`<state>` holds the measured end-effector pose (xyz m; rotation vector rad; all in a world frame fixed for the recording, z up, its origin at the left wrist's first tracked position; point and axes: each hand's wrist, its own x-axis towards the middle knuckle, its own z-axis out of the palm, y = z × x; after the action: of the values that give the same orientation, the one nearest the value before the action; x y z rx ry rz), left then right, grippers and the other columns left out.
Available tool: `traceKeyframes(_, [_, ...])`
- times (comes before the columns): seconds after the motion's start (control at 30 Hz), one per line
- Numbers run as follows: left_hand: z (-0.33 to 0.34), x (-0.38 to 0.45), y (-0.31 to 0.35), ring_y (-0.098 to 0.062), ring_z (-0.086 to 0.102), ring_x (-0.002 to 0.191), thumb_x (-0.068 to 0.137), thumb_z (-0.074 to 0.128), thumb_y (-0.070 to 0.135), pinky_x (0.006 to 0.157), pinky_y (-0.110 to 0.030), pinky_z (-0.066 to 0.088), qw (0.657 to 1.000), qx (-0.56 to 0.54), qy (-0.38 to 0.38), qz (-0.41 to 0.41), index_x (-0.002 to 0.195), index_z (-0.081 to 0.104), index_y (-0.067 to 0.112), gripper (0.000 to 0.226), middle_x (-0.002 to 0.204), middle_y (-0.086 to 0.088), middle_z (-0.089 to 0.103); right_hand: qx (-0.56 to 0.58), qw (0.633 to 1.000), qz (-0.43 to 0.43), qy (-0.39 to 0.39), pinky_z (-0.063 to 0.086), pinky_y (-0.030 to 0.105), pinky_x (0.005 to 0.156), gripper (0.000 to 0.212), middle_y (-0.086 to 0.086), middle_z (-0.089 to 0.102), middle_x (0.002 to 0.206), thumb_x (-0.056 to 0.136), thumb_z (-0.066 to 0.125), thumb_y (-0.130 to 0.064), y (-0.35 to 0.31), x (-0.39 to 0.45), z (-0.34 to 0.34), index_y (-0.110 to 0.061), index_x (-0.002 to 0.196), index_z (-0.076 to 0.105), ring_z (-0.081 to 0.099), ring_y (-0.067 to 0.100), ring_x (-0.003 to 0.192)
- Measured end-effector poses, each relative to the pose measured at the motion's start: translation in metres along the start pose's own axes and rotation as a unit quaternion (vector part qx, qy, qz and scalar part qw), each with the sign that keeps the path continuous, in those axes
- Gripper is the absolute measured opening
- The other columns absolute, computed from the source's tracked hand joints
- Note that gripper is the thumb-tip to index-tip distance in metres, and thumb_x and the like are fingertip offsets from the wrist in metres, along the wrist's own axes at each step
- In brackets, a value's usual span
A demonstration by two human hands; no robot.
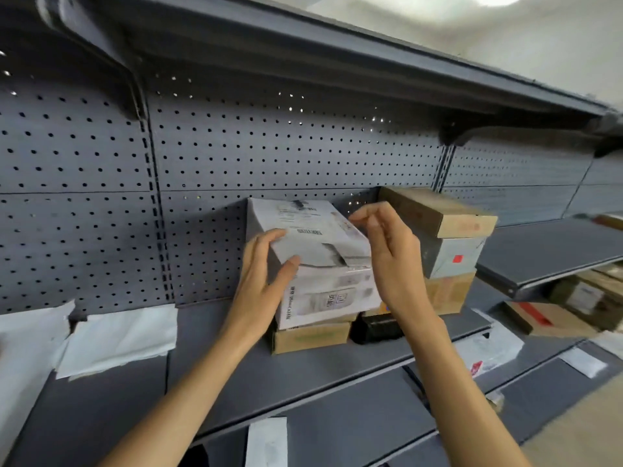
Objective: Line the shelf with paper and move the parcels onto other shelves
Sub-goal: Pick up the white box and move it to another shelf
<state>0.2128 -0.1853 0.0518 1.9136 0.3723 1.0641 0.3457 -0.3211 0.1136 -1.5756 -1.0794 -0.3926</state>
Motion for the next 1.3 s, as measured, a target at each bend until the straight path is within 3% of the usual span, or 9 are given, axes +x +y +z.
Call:
traceKeyframes(0.1, [0.025, 0.0, 0.0, 0.016, 0.033, 0.133, 0.092, 0.054, 0.049, 0.107, -0.003, 0.026, 0.999, -0.013, 0.049, 0.012, 0.142, 0.042, 0.032, 0.054, 0.143, 0.015, 0.034, -0.035, 0.998, 0.026, -0.036, 0.047, 0.03, 0.081, 0.019, -0.005, 0.067, 0.103, 0.104, 0.043, -0.019, 0.036, 0.008, -0.013, -0.017, 0.112, 0.06, 0.062, 0.017, 0.099])
traceKeyframes(0.27, [0.045, -0.006, -0.006, 0.002, 0.037, 0.142, 0.094, 0.061, 0.039, 0.114, -0.02, 0.031, 0.989, -0.065, 0.13, -0.023, 0.141, 0.038, 0.047, 0.053, 0.153, 0.015, 0.036, 0.021, 0.973, 0.162, -0.163, 0.049, 0.029, 0.081, 0.026, 0.0, 0.063, 0.12, 0.103, 0.047, -0.035, 0.081, 0.001, -0.012, -0.026, 0.127, 0.049, 0.061, 0.02, 0.109])
traceKeyframes(0.5, [0.06, -0.011, 0.001, 0.014, 0.061, 0.112, 0.081, 0.06, 0.052, 0.09, -0.016, 0.049, 0.968, -0.153, 0.162, -0.118, 0.15, 0.035, 0.039, 0.074, 0.136, 0.023, 0.059, 0.166, 0.944, 0.231, -0.168, 0.057, 0.02, 0.073, 0.036, -0.01, 0.067, 0.115, 0.099, 0.057, -0.033, 0.093, 0.005, -0.011, -0.03, 0.133, 0.045, 0.069, 0.004, 0.095])
traceKeyframes(0.63, [0.062, -0.008, 0.002, 0.022, 0.062, 0.097, 0.093, 0.059, 0.043, 0.075, -0.004, 0.049, 0.963, -0.157, 0.178, -0.127, 0.144, 0.041, 0.041, 0.054, 0.121, 0.031, 0.063, 0.064, 0.964, 0.195, -0.171, 0.054, 0.045, 0.084, 0.036, 0.003, 0.071, 0.1, 0.101, 0.05, -0.037, 0.086, 0.007, -0.009, -0.029, 0.136, 0.051, 0.067, 0.03, 0.093])
traceKeyframes(0.83, [0.047, -0.012, 0.015, 0.022, 0.06, 0.102, 0.09, 0.059, 0.047, 0.077, -0.003, 0.047, 0.965, -0.148, 0.184, -0.117, 0.142, 0.043, 0.04, 0.055, 0.124, 0.031, 0.063, 0.0, 0.973, 0.15, -0.173, 0.044, 0.036, 0.058, 0.036, 0.022, 0.073, 0.093, 0.102, 0.041, -0.033, 0.066, 0.005, -0.006, -0.03, 0.135, 0.054, 0.057, 0.025, 0.064])
traceKeyframes(1.0, [0.026, -0.025, 0.034, 0.043, 0.044, 0.075, 0.1, 0.05, 0.045, 0.069, 0.002, 0.038, 0.947, -0.153, 0.239, -0.15, 0.104, 0.039, 0.062, 0.02, 0.085, 0.057, 0.052, -0.057, 0.978, 0.09, -0.177, 0.044, 0.037, 0.078, 0.039, 0.01, 0.067, 0.115, 0.103, 0.039, -0.037, 0.021, 0.006, -0.005, -0.029, 0.138, 0.053, 0.061, 0.032, 0.101])
traceKeyframes(1.1, [-0.004, -0.04, 0.039, 0.039, 0.047, 0.088, 0.096, 0.053, 0.059, 0.083, 0.002, 0.038, 0.931, -0.169, 0.281, -0.162, 0.117, 0.042, 0.056, 0.024, 0.105, 0.046, 0.051, -0.092, 0.981, 0.034, -0.168, 0.039, 0.038, 0.078, 0.039, 0.01, 0.065, 0.123, 0.103, 0.037, -0.039, -0.017, 0.002, 0.006, -0.028, 0.137, 0.053, 0.059, 0.034, 0.106])
traceKeyframes(1.17, [-0.026, -0.051, 0.042, 0.017, 0.054, 0.117, 0.083, 0.06, 0.073, 0.102, -0.016, 0.043, 0.931, -0.165, 0.292, -0.146, 0.142, 0.044, 0.045, 0.068, 0.13, 0.031, 0.057, -0.092, 0.981, 0.015, -0.171, 0.041, 0.04, 0.082, 0.039, 0.01, 0.065, 0.124, 0.103, 0.037, -0.039, -0.039, -0.002, 0.014, -0.029, 0.136, 0.053, 0.058, 0.034, 0.105])
traceKeyframes(1.3, [-0.081, -0.079, 0.055, 0.016, 0.067, 0.097, 0.081, 0.056, 0.06, 0.077, -0.008, 0.054, 0.922, -0.142, 0.339, -0.124, 0.126, 0.054, 0.042, 0.049, 0.116, 0.027, 0.07, -0.056, 0.98, -0.012, -0.192, 0.04, 0.039, 0.081, 0.039, 0.01, 0.065, 0.122, 0.103, 0.036, -0.04, -0.085, -0.017, 0.047, -0.031, 0.138, 0.052, 0.058, 0.033, 0.105])
